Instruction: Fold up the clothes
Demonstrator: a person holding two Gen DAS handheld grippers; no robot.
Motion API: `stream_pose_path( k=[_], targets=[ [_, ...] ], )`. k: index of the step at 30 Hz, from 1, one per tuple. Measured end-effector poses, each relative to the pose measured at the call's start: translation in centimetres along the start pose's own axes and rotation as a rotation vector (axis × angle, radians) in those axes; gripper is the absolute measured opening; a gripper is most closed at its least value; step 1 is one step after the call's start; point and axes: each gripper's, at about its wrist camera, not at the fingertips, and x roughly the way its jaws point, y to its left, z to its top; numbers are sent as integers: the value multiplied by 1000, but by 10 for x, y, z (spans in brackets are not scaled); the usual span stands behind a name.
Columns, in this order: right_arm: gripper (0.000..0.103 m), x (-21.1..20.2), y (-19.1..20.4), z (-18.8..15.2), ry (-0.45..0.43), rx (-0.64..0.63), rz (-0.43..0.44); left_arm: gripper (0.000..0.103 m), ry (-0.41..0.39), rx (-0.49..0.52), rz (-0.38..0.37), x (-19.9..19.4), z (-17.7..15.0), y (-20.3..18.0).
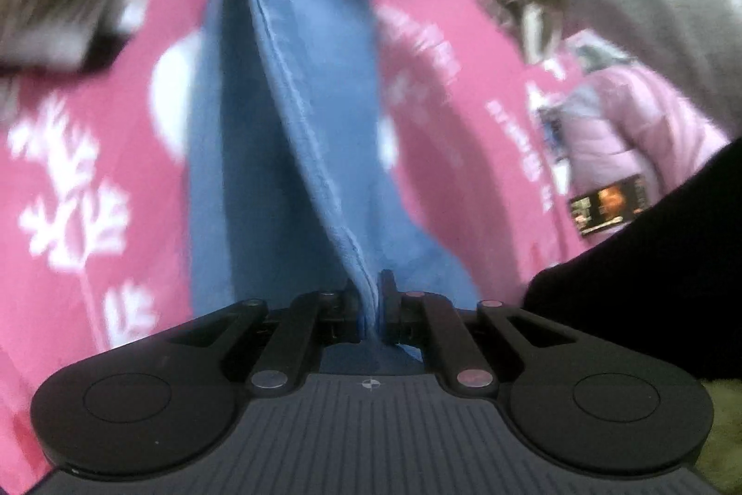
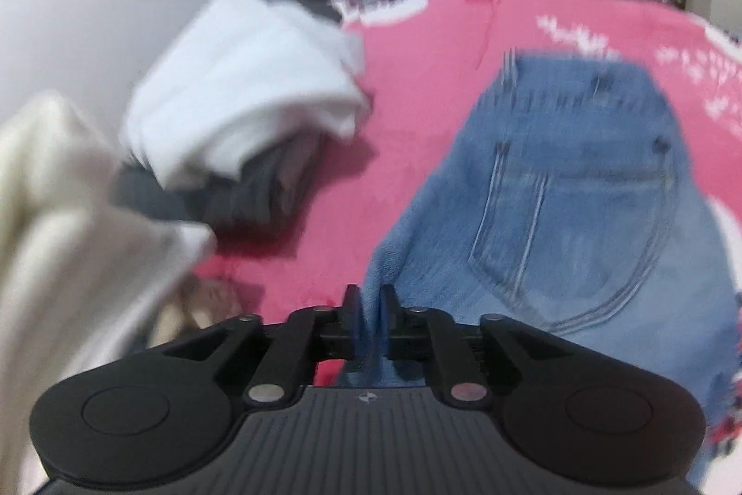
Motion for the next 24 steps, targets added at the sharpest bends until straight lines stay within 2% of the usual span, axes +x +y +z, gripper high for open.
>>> stream_pose_path(
  k=[2, 4, 6, 9, 12, 17, 20, 24],
  targets=[
    [24, 0, -7, -6, -7, 35, 22, 4, 32, -58, -6, 6, -2, 13],
    [26, -15, -21, -7, -55, 88, 84, 7, 65, -115, -12, 12, -4, 26],
    [31, -39, -40, -7, -107, 172, 139, 26, 108, -149, -24, 19, -5, 33],
    [32, -80, -69, -16, -131, 273, 248, 36, 187, -166, -50, 31, -6, 33],
    [33, -122, -90, -42, -119, 298, 335, 41, 241, -152, -38, 40, -9, 31],
    [35, -167, -101, -107, -15, 237, 412, 42, 288, -198, -28, 44, -20, 35],
    [35, -179, -96, -153, 83, 180, 495, 42, 321, -218, -24, 42, -30, 35],
    [35, -186, -55, -216, 261, -28, 575, 42, 406, -197, -30, 39, -49, 29]
  ],
)
